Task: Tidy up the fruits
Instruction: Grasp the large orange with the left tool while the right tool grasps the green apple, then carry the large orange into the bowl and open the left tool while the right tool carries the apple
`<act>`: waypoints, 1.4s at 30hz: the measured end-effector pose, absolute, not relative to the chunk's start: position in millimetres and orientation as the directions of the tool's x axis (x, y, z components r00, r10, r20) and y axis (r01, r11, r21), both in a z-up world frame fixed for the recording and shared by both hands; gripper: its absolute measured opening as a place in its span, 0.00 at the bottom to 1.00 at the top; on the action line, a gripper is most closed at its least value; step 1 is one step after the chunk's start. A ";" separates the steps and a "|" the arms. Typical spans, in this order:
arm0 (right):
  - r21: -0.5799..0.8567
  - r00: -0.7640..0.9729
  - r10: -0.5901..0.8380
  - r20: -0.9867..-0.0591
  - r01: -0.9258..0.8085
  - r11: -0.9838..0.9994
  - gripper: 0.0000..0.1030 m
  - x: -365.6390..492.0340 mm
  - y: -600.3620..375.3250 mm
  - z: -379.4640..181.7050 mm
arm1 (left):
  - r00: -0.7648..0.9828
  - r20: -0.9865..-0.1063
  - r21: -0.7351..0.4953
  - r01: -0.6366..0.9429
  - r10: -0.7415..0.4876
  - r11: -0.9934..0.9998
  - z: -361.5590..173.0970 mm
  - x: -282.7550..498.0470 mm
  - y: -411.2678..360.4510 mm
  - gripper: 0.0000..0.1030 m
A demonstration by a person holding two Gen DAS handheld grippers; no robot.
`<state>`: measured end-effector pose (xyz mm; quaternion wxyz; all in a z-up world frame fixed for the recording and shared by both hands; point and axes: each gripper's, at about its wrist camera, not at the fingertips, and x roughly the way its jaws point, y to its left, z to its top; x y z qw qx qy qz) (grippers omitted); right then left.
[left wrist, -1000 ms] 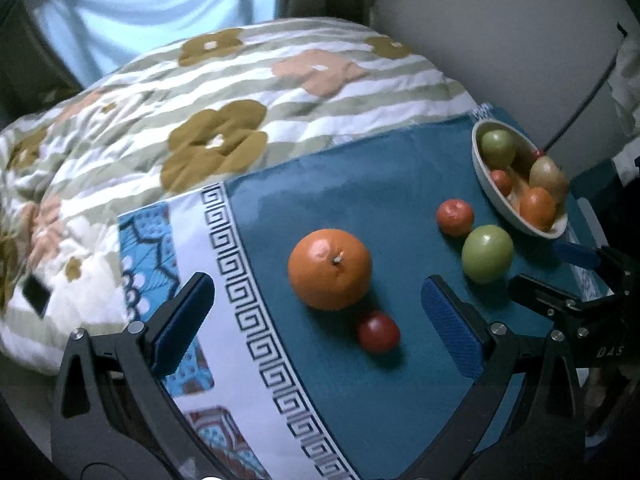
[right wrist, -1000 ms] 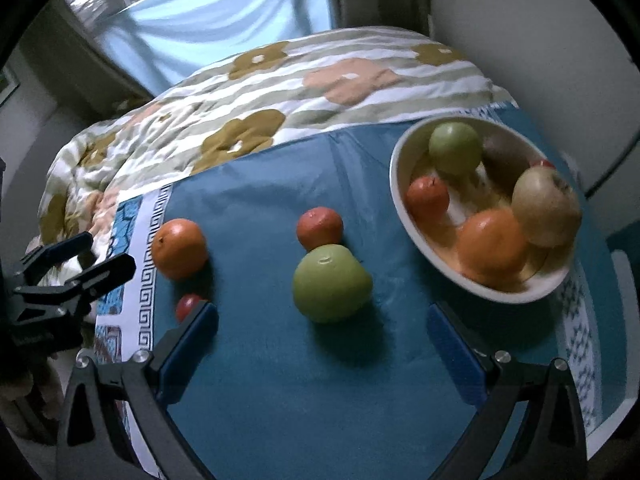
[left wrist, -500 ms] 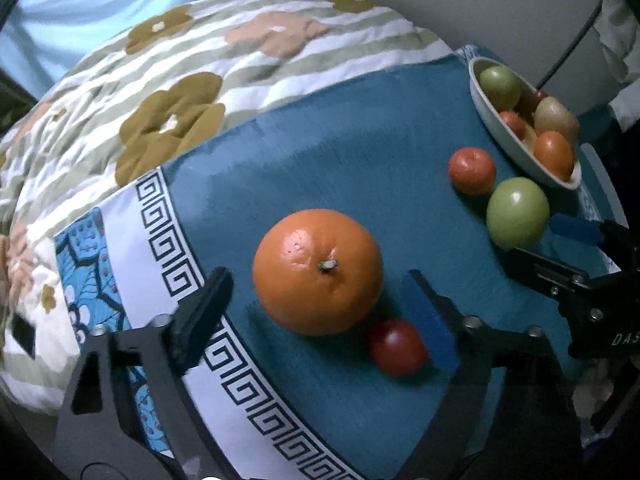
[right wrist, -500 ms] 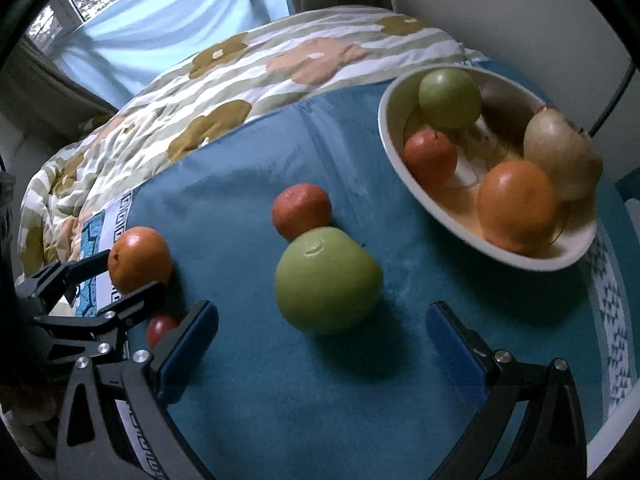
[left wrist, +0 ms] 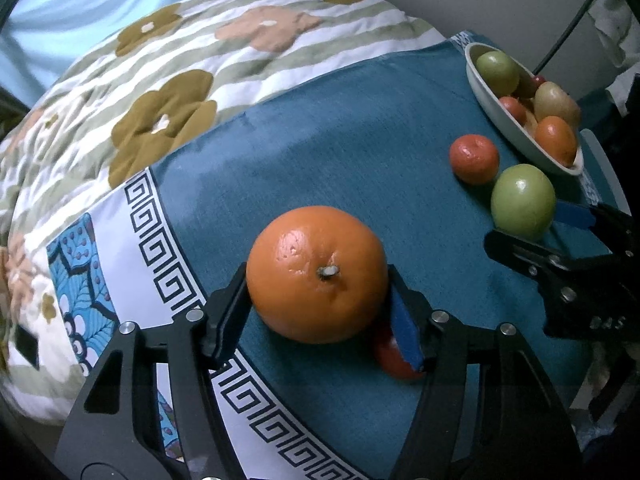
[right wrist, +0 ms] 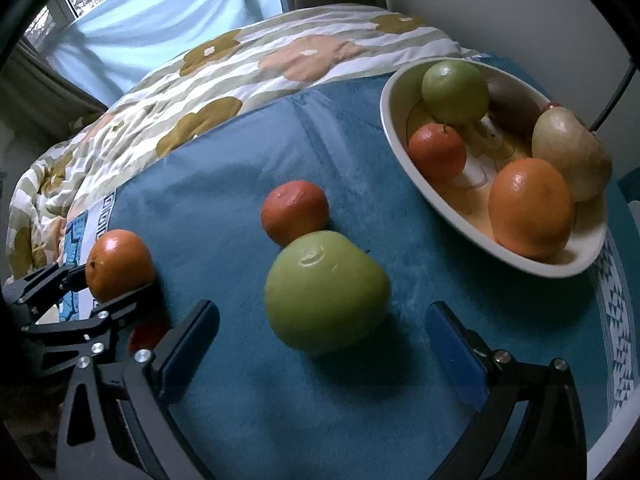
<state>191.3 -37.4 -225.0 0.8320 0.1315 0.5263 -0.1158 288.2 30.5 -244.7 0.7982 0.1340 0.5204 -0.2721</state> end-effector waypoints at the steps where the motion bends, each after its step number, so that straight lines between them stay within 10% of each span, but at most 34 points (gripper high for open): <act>1: 0.094 0.417 -0.055 -0.907 0.329 0.940 0.93 192.4 -37.7 -225.8 | 0.311 -0.904 -0.068 0.572 -0.293 0.817 -244.5 288.0 31.1 0.65; 10: 0.071 0.429 -0.058 -0.901 0.280 0.957 0.83 202.3 -31.8 -226.1 | 0.322 -0.906 -0.061 0.544 -0.275 0.837 -244.2 282.7 35.9 0.65; 18: -0.014 0.438 -0.111 -0.892 0.219 0.976 0.51 202.0 -25.3 -225.9 | 0.339 -0.907 -0.044 0.513 -0.250 0.857 -243.1 279.6 45.3 0.65; 42: 0.080 0.541 -0.027 -0.840 0.173 0.982 0.51 160.5 -44.1 -166.2 | 0.423 -0.870 -0.050 0.438 -0.255 0.898 -182.8 228.8 40.5 0.65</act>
